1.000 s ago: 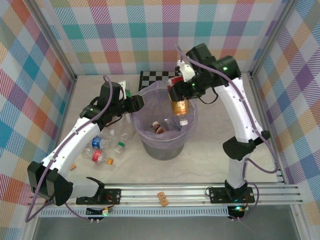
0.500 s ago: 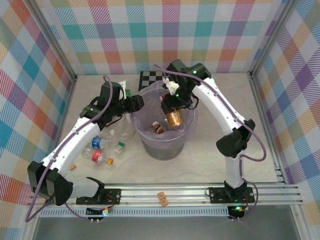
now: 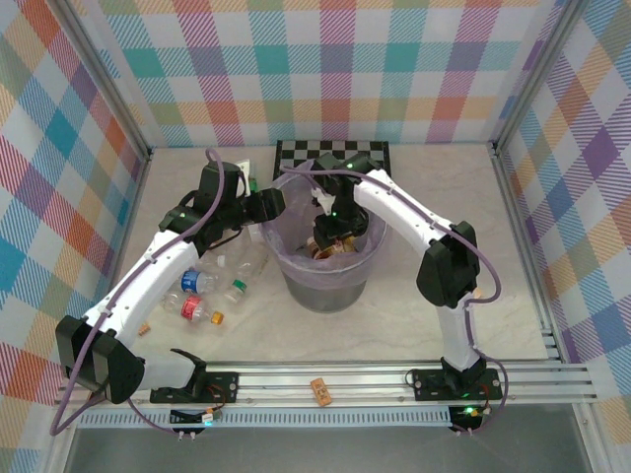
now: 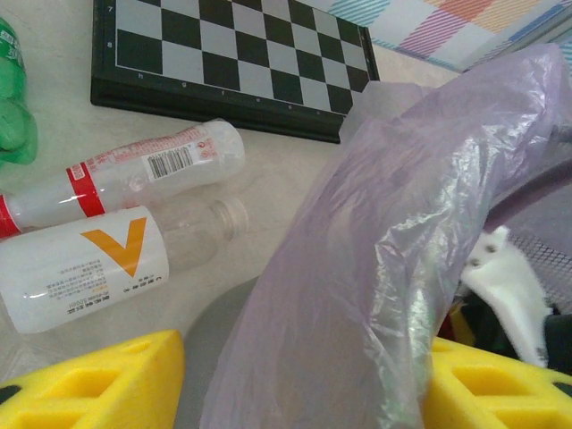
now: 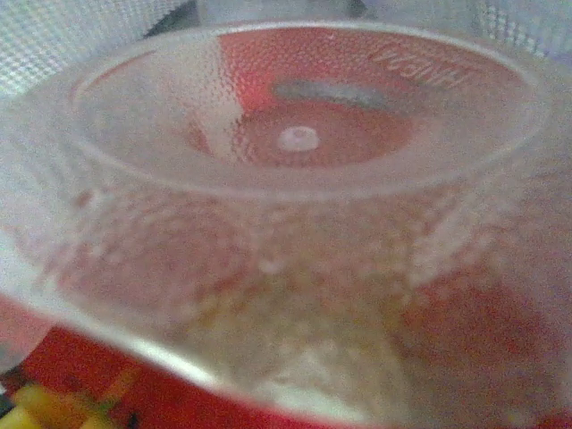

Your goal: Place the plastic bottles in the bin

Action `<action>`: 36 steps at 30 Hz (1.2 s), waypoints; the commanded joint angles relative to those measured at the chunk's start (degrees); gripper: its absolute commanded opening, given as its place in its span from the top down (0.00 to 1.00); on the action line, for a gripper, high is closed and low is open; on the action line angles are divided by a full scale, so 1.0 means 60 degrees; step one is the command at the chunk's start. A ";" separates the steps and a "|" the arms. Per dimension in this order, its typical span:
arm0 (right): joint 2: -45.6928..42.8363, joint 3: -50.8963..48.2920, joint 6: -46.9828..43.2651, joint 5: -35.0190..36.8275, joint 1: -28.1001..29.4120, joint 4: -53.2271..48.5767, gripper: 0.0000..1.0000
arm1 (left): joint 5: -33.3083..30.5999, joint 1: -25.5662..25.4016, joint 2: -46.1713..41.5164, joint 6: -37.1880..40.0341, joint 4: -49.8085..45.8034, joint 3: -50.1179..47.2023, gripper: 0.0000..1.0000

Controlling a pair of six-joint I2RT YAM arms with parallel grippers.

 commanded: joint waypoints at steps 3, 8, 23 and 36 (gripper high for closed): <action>-0.0052 -0.1145 0.0421 0.0400 -0.0009 0.1189 0.53 | 0.0005 0.0025 0.0088 -0.0025 -0.0172 -0.0156 0.40; -0.0424 -0.2348 0.0787 0.0288 0.0007 0.2277 0.50 | 0.0020 0.0037 0.0078 -0.0019 -0.0157 -0.0156 0.40; -0.1673 -0.0032 0.0710 0.0463 0.0270 0.0206 0.21 | 0.0132 0.0034 0.0170 -0.0044 -0.0214 0.0001 0.40; -0.2908 0.2207 0.0393 0.0485 0.0225 -0.1082 0.08 | 0.0152 0.0031 0.0170 0.0083 -0.0362 0.0062 0.40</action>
